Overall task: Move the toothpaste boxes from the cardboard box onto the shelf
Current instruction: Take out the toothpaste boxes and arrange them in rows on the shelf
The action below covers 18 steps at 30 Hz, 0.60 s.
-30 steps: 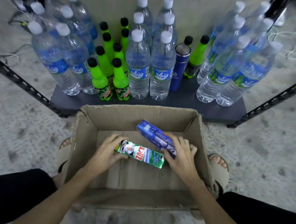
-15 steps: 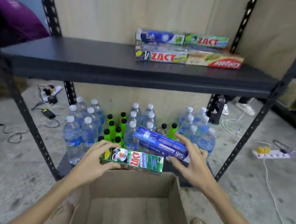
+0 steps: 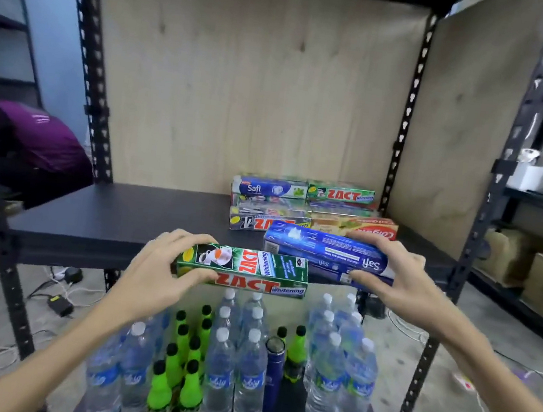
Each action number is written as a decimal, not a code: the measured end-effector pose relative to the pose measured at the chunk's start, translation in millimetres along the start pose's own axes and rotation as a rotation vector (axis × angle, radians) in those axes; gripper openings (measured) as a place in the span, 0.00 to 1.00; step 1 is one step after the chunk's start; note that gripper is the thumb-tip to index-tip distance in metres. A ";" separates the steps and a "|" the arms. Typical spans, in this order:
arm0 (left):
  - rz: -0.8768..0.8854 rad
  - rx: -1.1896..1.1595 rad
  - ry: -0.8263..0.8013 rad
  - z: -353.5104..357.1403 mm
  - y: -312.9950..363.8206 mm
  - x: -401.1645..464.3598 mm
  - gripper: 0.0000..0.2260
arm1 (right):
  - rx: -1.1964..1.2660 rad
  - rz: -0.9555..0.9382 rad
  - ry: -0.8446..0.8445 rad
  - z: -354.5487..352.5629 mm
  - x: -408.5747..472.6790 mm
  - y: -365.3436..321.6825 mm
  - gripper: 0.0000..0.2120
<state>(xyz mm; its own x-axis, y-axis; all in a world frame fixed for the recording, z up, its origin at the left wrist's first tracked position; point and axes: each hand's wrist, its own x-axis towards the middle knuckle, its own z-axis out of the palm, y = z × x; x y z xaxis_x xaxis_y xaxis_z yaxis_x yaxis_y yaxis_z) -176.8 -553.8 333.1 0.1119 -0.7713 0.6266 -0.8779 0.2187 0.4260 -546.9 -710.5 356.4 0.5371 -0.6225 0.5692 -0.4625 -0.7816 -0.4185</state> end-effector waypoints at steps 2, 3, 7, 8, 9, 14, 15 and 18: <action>-0.020 -0.009 0.018 -0.6 -0.1 20.8 0.20 | -0.031 0.016 0.001 -11.8 17.6 14.1 0.22; -0.032 -0.009 0.028 1.2 -1.9 31.1 0.19 | -0.054 0.025 -0.008 -15.7 26.3 23.4 0.22; -0.119 0.028 0.002 16.6 -15.8 68.8 0.19 | -0.133 0.096 -0.096 -25.2 54.8 59.7 0.23; -0.135 0.051 -0.017 21.7 -18.8 76.9 0.19 | -0.151 0.116 -0.117 -26.5 59.9 68.5 0.23; -0.147 0.076 -0.037 26.9 -20.8 84.4 0.19 | -0.166 0.136 -0.135 -26.7 64.8 79.4 0.22; -0.233 0.073 -0.087 54.0 -27.8 110.4 0.22 | -0.217 0.202 -0.166 -22.2 83.7 124.2 0.21; -0.238 0.056 -0.076 59.1 -29.0 113.4 0.22 | -0.232 0.202 -0.157 -20.4 87.0 129.0 0.21; -0.230 0.053 -0.051 70.1 -32.3 120.5 0.23 | -0.270 0.173 -0.096 -11.8 94.8 140.2 0.18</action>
<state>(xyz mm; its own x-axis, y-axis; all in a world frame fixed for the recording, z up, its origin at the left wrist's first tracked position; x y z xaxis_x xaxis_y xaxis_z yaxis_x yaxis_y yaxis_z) -167.5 -695.6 349.1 0.2897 -0.8265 0.4826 -0.8553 0.0028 0.5182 -569.1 -878.6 360.0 0.4926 -0.7558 0.4315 -0.7158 -0.6338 -0.2930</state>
